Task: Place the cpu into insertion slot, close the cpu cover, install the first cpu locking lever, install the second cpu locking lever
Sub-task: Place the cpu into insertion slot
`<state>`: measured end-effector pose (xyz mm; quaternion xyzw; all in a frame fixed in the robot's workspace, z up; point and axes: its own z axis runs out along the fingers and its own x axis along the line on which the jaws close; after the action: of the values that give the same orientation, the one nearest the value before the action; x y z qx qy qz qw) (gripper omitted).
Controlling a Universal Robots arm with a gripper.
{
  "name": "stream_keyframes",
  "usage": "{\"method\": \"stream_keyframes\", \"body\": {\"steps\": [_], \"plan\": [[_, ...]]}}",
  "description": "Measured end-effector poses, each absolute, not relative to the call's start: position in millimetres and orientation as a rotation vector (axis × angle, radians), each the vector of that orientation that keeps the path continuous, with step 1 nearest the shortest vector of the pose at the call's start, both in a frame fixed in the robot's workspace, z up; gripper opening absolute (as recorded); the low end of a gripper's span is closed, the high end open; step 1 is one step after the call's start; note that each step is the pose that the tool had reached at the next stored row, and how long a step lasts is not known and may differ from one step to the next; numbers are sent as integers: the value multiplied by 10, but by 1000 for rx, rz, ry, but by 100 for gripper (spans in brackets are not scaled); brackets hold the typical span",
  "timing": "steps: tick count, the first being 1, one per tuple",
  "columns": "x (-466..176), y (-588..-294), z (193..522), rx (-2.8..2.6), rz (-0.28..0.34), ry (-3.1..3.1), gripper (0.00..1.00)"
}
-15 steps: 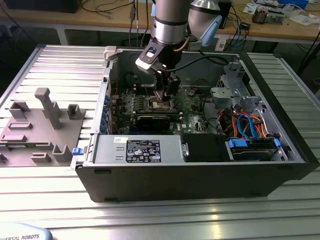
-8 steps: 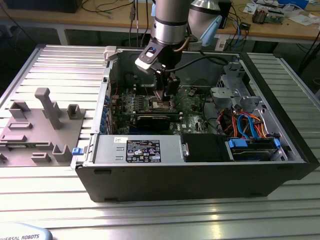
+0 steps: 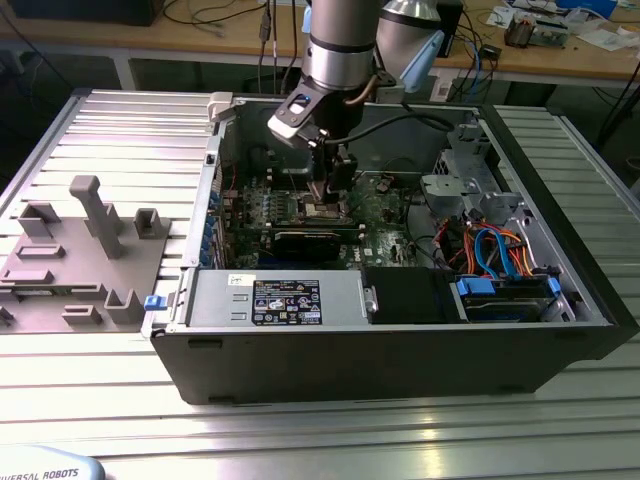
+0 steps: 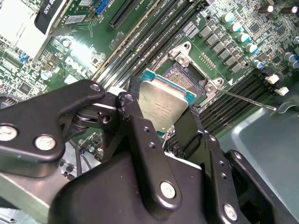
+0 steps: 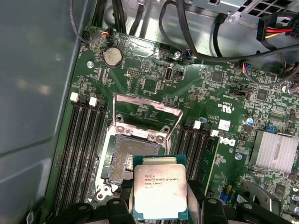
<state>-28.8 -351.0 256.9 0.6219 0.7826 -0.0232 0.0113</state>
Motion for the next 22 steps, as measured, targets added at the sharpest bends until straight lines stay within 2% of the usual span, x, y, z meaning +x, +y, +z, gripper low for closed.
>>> {"method": "stream_keyframes", "body": {"steps": [22], "plan": [[-275,-3469,2473,2181,-74,2236,54]]}}
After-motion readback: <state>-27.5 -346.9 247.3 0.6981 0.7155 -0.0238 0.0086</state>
